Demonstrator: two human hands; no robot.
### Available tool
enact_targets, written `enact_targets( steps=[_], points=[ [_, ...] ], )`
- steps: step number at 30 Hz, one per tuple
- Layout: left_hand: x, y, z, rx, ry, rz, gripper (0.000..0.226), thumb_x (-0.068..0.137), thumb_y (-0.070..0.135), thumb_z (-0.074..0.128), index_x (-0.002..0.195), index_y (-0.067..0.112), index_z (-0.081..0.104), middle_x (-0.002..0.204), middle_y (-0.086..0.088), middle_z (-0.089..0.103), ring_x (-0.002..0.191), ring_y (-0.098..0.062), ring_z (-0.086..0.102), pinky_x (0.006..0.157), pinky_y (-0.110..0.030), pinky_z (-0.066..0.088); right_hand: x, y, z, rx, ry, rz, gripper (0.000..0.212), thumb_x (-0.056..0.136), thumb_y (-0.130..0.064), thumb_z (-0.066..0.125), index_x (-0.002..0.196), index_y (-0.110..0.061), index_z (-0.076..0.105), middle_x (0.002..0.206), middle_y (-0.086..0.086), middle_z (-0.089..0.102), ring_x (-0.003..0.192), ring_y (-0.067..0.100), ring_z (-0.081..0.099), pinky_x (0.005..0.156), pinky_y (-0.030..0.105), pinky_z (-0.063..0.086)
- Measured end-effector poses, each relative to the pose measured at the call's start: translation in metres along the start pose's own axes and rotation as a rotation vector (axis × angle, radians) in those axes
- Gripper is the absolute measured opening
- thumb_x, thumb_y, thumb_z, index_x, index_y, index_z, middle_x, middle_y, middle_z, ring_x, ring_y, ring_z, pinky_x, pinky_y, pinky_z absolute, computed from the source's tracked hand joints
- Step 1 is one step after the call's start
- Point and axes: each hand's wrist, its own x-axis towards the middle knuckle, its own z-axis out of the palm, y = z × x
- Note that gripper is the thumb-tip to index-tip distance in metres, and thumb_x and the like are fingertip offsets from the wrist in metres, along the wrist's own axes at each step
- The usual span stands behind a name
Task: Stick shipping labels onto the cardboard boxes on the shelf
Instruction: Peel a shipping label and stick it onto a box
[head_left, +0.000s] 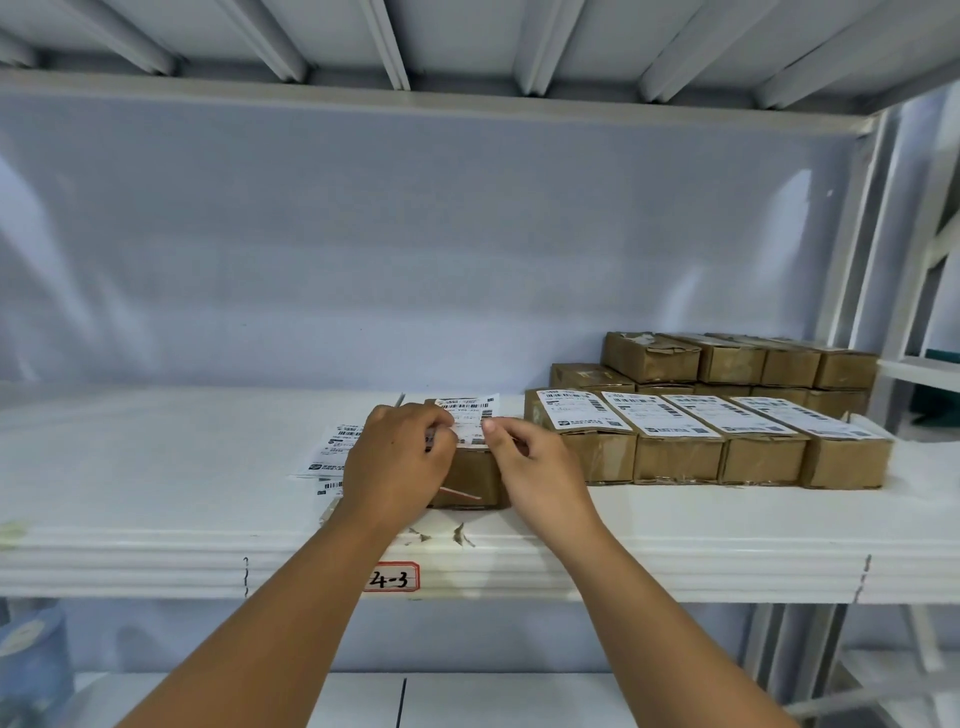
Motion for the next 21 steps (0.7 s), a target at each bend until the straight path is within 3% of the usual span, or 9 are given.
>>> enact_targets(
  steps=[3, 6, 10, 14, 17, 21],
  points=[
    [-0.002, 0.004, -0.004, -0.022, 0.052, 0.007, 0.027, 0.09, 0.027, 0.044, 0.099, 0.024, 0.069, 0.1, 0.008, 0.067, 0.097, -0.013, 0.052, 0.072, -0.025, 0.037, 0.002, 0.002, -0.002, 0.079, 0.017, 0.055, 0.021, 0.094, -0.035, 0.054, 0.098, -0.022, 0.071, 0.082, -0.017, 0.063, 0.083, 0.003, 0.057, 0.069, 0.012, 0.039],
    [-0.005, 0.006, -0.005, -0.032, 0.009, 0.021, 0.022, 0.091, 0.025, 0.05, 0.099, 0.027, 0.07, 0.099, 0.011, 0.069, 0.086, -0.009, 0.056, 0.068, -0.022, 0.036, 0.006, 0.004, 0.0, 0.116, 0.018, 0.101, 0.014, 0.091, -0.025, 0.058, 0.097, -0.023, 0.071, 0.092, -0.014, 0.066, 0.093, 0.007, 0.06, 0.084, 0.021, 0.045],
    [-0.003, 0.004, -0.005, -0.095, -0.01, -0.029, 0.022, 0.088, 0.019, 0.052, 0.096, 0.027, 0.071, 0.104, 0.011, 0.068, 0.092, -0.008, 0.057, 0.075, -0.022, 0.04, 0.017, 0.004, 0.006, 0.184, -0.039, 0.191, 0.022, 0.09, -0.022, 0.055, 0.108, -0.025, 0.068, 0.104, -0.006, 0.066, 0.105, 0.015, 0.061, 0.097, 0.034, 0.048],
    [-0.003, 0.005, -0.005, -0.086, -0.017, -0.027, 0.023, 0.088, 0.018, 0.051, 0.097, 0.026, 0.07, 0.105, 0.011, 0.067, 0.1, -0.009, 0.056, 0.08, -0.023, 0.042, 0.034, 0.004, 0.012, 0.169, -0.073, 0.197, 0.029, 0.093, -0.02, 0.05, 0.117, -0.02, 0.065, 0.107, -0.003, 0.064, 0.096, 0.012, 0.057, 0.084, 0.022, 0.043],
    [-0.003, 0.005, -0.005, -0.082, -0.016, -0.026, 0.022, 0.088, 0.019, 0.051, 0.097, 0.026, 0.07, 0.105, 0.013, 0.066, 0.099, -0.006, 0.054, 0.078, -0.021, 0.038, 0.044, 0.006, 0.02, 0.192, -0.049, 0.221, 0.03, 0.094, -0.016, 0.047, 0.12, -0.017, 0.064, 0.116, 0.001, 0.065, 0.101, 0.014, 0.058, 0.087, 0.023, 0.043],
    [-0.002, 0.004, -0.004, -0.081, -0.019, -0.017, 0.021, 0.088, 0.019, 0.051, 0.097, 0.027, 0.069, 0.105, 0.015, 0.065, 0.103, -0.006, 0.054, 0.08, -0.021, 0.038, 0.054, 0.006, 0.024, 0.458, -0.08, 0.336, 0.034, 0.097, -0.008, 0.043, 0.128, -0.011, 0.057, 0.123, 0.007, 0.062, 0.103, 0.019, 0.06, 0.078, 0.022, 0.047]
  ],
)
